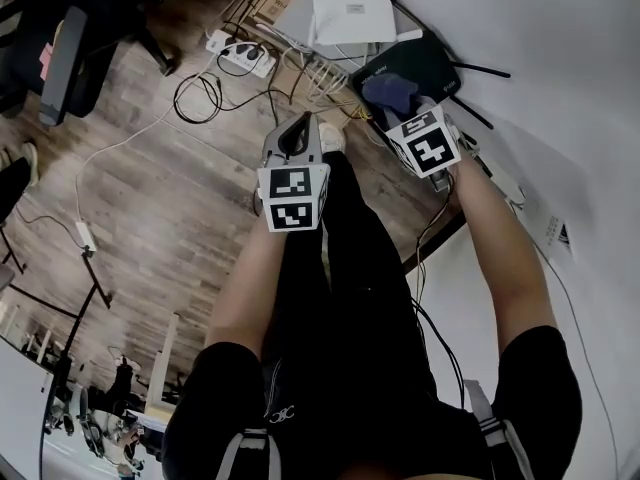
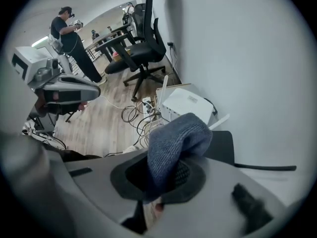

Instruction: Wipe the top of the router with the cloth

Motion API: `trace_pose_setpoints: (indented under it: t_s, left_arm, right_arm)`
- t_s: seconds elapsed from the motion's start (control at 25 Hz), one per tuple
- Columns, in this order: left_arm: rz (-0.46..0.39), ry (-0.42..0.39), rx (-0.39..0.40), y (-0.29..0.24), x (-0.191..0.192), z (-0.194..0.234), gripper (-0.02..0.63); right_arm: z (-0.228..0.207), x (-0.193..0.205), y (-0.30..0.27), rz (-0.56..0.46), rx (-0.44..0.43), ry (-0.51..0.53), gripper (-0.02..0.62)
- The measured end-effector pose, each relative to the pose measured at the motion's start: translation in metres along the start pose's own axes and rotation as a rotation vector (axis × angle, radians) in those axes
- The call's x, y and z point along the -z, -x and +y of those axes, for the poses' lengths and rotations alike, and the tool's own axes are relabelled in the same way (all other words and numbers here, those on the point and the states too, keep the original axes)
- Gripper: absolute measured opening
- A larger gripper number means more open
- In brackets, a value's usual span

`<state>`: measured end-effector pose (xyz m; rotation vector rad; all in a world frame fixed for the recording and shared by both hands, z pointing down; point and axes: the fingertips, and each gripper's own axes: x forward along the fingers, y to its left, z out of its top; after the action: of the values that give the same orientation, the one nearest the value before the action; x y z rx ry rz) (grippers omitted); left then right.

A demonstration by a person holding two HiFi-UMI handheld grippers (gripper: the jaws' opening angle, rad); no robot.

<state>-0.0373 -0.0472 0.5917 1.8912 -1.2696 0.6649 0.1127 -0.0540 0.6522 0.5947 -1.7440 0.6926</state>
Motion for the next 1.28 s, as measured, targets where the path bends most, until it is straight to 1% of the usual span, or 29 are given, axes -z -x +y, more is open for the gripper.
trace_pose_setpoints:
  t_s: [0.2, 0.36, 0.56, 0.76, 0.88, 1.12, 1.28]
  left_arm:
    - [0.014, 0.013, 0.008, -0.007, 0.004, -0.001, 0.005]
    - [0.025, 0.013, 0.015, -0.011, 0.005, -0.001, 0.005]
    - [0.037, 0.010, 0.015, -0.013, 0.004, 0.003, 0.005]
    - [0.057, 0.015, 0.008, -0.014, 0.009, 0.008, 0.005]
    - [0.064, 0.022, 0.005, -0.014, 0.011, 0.010, 0.005]
    - [0.069, 0.020, 0.011, -0.016, 0.015, 0.007, 0.005]
    - [0.066, 0.020, 0.021, -0.017, 0.014, 0.007, 0.005]
  right_arm:
    - [0.000, 0.011, -0.022, 0.085, -0.022, 0.038, 0.045]
    - [0.001, 0.014, -0.039, 0.113, -0.031, 0.079, 0.046]
    - [0.003, 0.007, -0.056, 0.139, -0.040, 0.126, 0.044]
    - [-0.006, 0.001, -0.073, 0.142, -0.033, 0.095, 0.045]
    - [-0.007, -0.003, -0.081, 0.128, -0.015, 0.075, 0.044]
    - [-0.006, -0.006, -0.096, 0.106, 0.018, 0.071, 0.044]
    - [-0.010, -0.009, -0.098, 0.117, 0.058, 0.072, 0.045]
